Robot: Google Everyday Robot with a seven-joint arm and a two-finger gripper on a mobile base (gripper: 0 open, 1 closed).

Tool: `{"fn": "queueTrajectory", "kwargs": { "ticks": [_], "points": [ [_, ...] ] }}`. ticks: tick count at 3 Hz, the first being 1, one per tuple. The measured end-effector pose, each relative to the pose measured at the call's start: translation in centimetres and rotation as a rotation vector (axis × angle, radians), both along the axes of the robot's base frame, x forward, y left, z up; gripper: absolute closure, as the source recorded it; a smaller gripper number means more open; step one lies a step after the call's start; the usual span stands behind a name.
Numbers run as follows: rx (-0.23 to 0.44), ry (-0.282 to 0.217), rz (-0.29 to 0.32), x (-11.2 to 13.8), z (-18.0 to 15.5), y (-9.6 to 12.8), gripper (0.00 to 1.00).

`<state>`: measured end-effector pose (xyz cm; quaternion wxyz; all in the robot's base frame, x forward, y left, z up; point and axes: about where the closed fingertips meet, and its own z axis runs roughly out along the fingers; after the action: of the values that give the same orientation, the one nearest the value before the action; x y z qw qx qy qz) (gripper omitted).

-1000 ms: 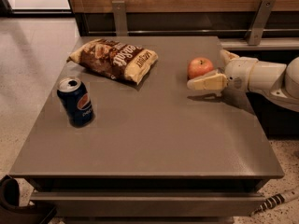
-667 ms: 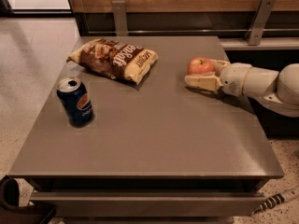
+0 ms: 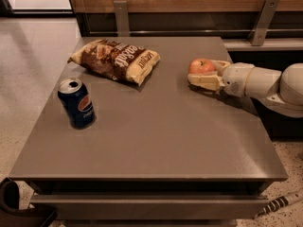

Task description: Pick apple

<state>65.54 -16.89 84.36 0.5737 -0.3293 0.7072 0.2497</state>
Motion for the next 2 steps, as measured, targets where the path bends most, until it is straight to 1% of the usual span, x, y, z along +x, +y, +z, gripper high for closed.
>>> {"fn": "queueTrajectory", "kwargs": {
  "ticks": [1,2],
  "points": [
    [-0.002,0.0,0.005,0.03,0.09,0.3,1.0],
    [-0.002,0.0,0.006,0.04,0.12,0.33,1.0]
  ]
}}
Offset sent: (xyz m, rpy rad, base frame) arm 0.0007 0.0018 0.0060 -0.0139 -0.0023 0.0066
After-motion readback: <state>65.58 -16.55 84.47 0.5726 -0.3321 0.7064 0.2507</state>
